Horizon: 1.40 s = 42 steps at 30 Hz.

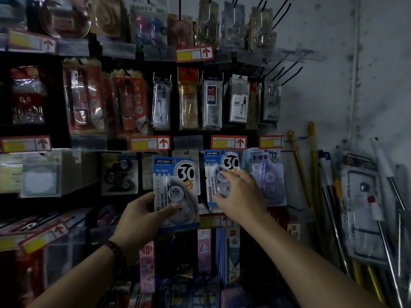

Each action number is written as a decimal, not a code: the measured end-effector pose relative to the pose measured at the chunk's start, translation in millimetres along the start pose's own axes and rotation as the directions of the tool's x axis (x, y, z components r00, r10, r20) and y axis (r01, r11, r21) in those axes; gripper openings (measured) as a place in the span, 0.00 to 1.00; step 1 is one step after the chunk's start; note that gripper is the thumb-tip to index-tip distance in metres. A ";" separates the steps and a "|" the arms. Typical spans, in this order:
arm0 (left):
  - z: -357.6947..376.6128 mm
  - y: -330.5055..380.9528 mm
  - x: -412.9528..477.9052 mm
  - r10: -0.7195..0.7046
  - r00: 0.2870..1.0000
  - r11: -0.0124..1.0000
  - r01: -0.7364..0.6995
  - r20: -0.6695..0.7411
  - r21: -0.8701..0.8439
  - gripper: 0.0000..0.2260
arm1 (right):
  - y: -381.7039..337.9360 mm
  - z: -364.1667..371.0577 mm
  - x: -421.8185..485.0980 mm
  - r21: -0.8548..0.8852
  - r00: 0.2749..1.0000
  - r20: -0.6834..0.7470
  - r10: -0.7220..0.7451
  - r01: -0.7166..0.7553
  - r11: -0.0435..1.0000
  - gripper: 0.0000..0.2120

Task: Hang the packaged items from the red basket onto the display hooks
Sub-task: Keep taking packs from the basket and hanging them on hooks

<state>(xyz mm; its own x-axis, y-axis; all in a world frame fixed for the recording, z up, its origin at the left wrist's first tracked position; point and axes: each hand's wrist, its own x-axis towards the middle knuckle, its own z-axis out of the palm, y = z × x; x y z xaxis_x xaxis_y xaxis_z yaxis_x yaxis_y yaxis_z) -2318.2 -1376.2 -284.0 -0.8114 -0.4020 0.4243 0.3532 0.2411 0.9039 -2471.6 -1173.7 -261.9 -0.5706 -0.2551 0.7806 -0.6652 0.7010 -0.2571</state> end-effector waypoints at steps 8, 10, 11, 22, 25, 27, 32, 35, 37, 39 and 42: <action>0.4 3.2 3.5 0.000 1.000 0.999 0.000 -0.011 0.033 0.11 | 5.5 31.7 23.0 -0.159 1.000 0.020 0.002 0.001 0.987 0.34; -1.4 5.2 3.1 0.009 1.000 0.999 -0.008 -0.009 0.044 0.12 | 7.4 35.8 25.4 -0.176 0.999 0.031 0.006 0.000 0.984 0.34; -1.6 7.0 2.7 0.010 1.000 0.999 -0.010 -0.014 0.048 0.11 | 8.3 37.0 25.4 -0.175 0.999 0.045 0.007 0.001 0.985 0.34; 11.7 21.8 4.3 0.048 0.999 0.996 -0.049 0.011 0.073 0.10 | -23.7 -0.7 -32.9 0.210 0.918 -0.044 -0.395 0.395 0.894 0.23; 17.1 18.5 3.8 0.022 0.999 1.000 -0.023 0.044 0.013 0.10 | -24.5 1.0 -48.8 0.134 0.896 -0.009 -0.444 0.441 0.887 0.37; 25.3 14.4 2.9 0.005 0.997 1.000 -0.004 0.074 -0.012 0.10 | -25.7 4.7 -51.2 0.135 0.915 -0.014 -0.404 0.402 0.906 0.41; 35.7 -0.1 8.7 -0.025 0.992 0.997 0.017 0.123 0.070 0.12 | -15.5 16.8 -49.9 0.132 0.931 0.016 -0.365 0.360 0.923 0.39; 30.8 -3.4 15.3 -0.012 0.993 0.952 -0.025 0.117 0.306 0.10 | 4.1 24.8 -42.7 0.092 0.967 -0.012 -0.254 0.254 0.963 0.37; 24.9 -2.0 18.3 0.040 0.994 0.852 -0.085 0.098 0.517 0.10 | 18.5 26.7 -37.5 0.082 0.985 -0.043 -0.170 0.173 0.982 0.37; 18.3 0.1 19.2 0.094 0.989 0.761 -0.143 0.111 0.633 0.10 | 29.9 28.6 -33.0 0.014 0.982 -0.086 -0.166 0.167 0.986 0.36; 10.5 2.0 20.1 0.139 0.979 0.660 -0.201 0.146 0.723 0.09 | 37.3 31.0 -26.9 -0.040 0.973 -0.143 -0.179 0.175 0.984 0.36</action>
<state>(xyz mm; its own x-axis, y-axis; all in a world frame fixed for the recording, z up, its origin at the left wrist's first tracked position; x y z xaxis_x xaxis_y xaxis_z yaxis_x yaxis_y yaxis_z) -2338.6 -1374.5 -274.2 -0.8135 -0.2315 0.5335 0.0599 0.8791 0.4728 -2495.9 -1161.3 -310.2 -0.3674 -0.2791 0.8872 -0.7351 0.6715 -0.0932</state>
